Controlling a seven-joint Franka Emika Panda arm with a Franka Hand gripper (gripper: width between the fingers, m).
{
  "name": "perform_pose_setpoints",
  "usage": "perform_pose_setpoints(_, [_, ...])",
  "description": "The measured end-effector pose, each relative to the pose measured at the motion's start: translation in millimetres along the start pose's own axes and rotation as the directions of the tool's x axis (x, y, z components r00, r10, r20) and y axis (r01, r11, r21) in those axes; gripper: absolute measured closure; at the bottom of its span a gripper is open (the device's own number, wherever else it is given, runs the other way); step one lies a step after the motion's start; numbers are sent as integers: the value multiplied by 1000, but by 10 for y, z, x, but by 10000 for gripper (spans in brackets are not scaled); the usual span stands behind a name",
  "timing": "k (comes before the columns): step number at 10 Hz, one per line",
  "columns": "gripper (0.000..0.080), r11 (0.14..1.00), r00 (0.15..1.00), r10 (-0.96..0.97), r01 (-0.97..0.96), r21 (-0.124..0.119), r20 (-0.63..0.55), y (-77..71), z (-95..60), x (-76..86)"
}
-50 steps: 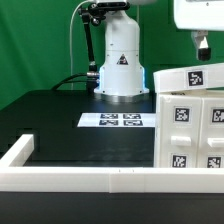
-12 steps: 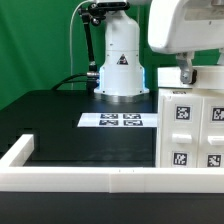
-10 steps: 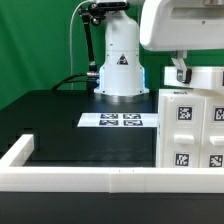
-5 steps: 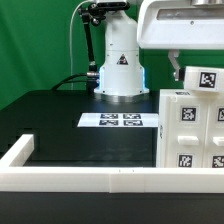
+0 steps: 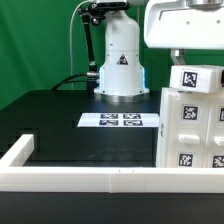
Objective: Assemble cabinet
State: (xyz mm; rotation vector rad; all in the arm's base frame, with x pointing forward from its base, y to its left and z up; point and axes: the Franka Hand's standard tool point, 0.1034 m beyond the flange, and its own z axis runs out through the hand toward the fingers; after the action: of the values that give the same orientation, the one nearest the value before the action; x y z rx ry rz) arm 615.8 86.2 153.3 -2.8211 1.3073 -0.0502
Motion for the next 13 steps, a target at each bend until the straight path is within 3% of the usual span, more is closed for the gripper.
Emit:
perform_pose_setpoints(2, [236,961,962,274,-274,19,5,-12,-11,3])
perform_pose_setpoints(4, [236,877,877,480,-480,20,18,-15,-13,1])
perform_pose_setpoints(7, [236,661,661,750,-751,13,36,-29,-22,-2])
perform_pose_setpoints(9, [236,539,539,841,-842,5,45,-32,-22,-4])
perform_pose_setpoints(13, [236,463,460,884,-886,-12,82,19,7,29])
